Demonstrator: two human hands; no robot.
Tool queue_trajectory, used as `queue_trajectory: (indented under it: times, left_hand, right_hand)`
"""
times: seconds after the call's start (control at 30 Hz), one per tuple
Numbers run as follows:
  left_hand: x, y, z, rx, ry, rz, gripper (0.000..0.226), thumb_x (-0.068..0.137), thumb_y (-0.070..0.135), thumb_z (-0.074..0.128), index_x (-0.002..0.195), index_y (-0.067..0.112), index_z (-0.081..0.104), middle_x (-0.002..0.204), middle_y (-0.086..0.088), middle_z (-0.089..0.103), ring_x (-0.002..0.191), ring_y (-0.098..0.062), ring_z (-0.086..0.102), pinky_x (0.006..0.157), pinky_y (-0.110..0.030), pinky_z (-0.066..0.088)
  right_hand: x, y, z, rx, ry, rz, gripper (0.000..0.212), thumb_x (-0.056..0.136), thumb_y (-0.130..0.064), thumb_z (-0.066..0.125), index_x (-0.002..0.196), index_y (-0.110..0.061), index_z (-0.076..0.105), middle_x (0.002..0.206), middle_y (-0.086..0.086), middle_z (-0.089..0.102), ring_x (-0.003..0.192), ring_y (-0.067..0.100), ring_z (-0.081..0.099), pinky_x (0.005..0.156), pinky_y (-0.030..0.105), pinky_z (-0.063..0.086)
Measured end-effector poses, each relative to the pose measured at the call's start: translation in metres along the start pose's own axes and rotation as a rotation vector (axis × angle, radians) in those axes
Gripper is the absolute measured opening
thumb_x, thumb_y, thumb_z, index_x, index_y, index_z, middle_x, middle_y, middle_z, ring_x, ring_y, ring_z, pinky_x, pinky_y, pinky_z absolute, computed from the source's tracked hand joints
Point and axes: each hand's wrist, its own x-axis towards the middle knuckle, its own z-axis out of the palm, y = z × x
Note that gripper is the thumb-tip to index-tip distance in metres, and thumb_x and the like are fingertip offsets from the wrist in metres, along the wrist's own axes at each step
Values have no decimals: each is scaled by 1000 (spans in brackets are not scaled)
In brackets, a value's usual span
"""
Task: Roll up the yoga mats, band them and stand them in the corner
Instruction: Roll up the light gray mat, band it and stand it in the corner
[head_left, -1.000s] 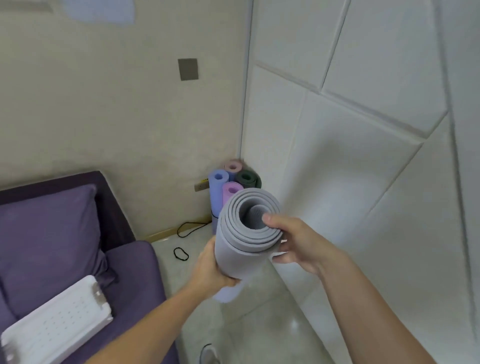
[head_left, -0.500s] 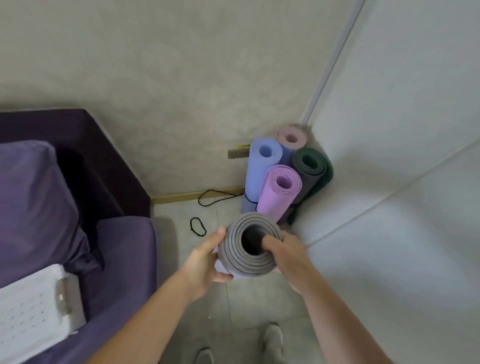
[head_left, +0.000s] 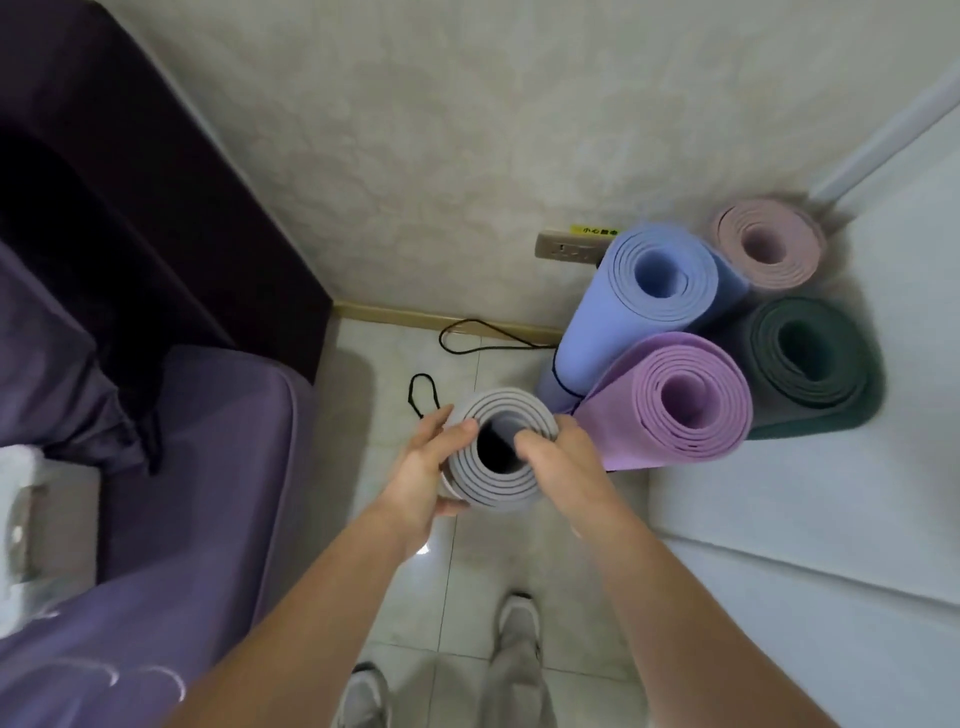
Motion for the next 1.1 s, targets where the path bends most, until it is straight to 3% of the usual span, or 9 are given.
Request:
queue_trajectory:
  times: [0.1, 0.23, 0.3, 0.4, 0.53, 0.6, 0.8, 1.0, 1.1]
  left_hand:
    - [3, 11, 6, -6, 31, -16, 84, 60, 54, 77, 138, 37, 52, 137, 1, 58, 125, -23, 55, 94, -58, 53]
    - [-2, 24, 4, 28, 58, 20, 66, 72, 56, 72, 133, 42, 52, 127, 6, 63, 116, -17, 60, 91, -51, 56]
    - [-2, 14, -3, 84, 131, 22, 64, 69, 59, 75, 128, 46, 52, 124, 6, 61, 112, -16, 63, 83, -42, 58]
    - [1, -4, -10, 177, 228, 12, 79, 54, 59, 81, 126, 50, 52, 127, 1, 54, 114, -20, 61, 89, -46, 57]
    - [11, 11, -17, 114, 244, -11, 69, 60, 32, 92, 118, 27, 55, 118, -7, 64, 100, -22, 69, 86, -46, 59]
    - [12, 18, -16, 123, 255, 0, 60, 70, 19, 89, 118, 18, 52, 109, -5, 67, 95, -19, 69, 84, -41, 58]
    - [12, 19, -10, 275, 286, 37, 58, 66, 13, 90, 111, 23, 55, 103, 2, 67, 85, -7, 65, 64, -17, 51]
    - [4, 34, -17, 404, 241, 8, 70, 54, 24, 88, 119, 29, 64, 109, 2, 67, 94, -15, 69, 83, -36, 59]
    - [11, 26, -14, 391, 225, -5, 81, 43, 32, 83, 121, 29, 62, 118, -5, 64, 98, -17, 67, 86, -34, 59]
  right_hand:
    - [7, -10, -8, -55, -9, -6, 72, 57, -50, 69, 122, -24, 54, 108, -6, 66, 102, 17, 63, 91, 41, 52]
    - [14, -31, -13, -219, -57, -79, 59, 62, -58, 72, 113, -35, 53, 103, -13, 66, 98, 15, 64, 86, 42, 53]
    - [14, -32, -3, -338, -105, -74, 62, 62, -56, 69, 119, -38, 51, 107, -10, 63, 100, 17, 62, 84, 39, 50]
    - [18, -25, 19, -373, -132, -36, 76, 58, -47, 70, 130, -36, 49, 119, 2, 55, 108, 24, 59, 92, 42, 51]
    - [31, -41, 17, -333, -168, 13, 71, 62, -33, 82, 126, -28, 52, 116, -1, 61, 101, 18, 62, 76, 32, 52]
    - [34, -46, 8, -371, -176, -1, 63, 66, -25, 83, 121, -24, 54, 108, -5, 65, 96, 16, 63, 70, 29, 49]
    - [31, -49, 14, -513, -137, -85, 70, 67, -30, 84, 128, -25, 49, 120, -4, 62, 102, 17, 60, 86, 37, 51]
    - [23, -54, 8, -545, -230, -69, 69, 50, -41, 83, 114, -33, 60, 103, -10, 68, 89, 12, 67, 75, 38, 56]
    - [23, -42, 23, -459, -220, -70, 82, 48, -35, 84, 125, -23, 59, 118, 1, 59, 101, 21, 65, 88, 42, 56]
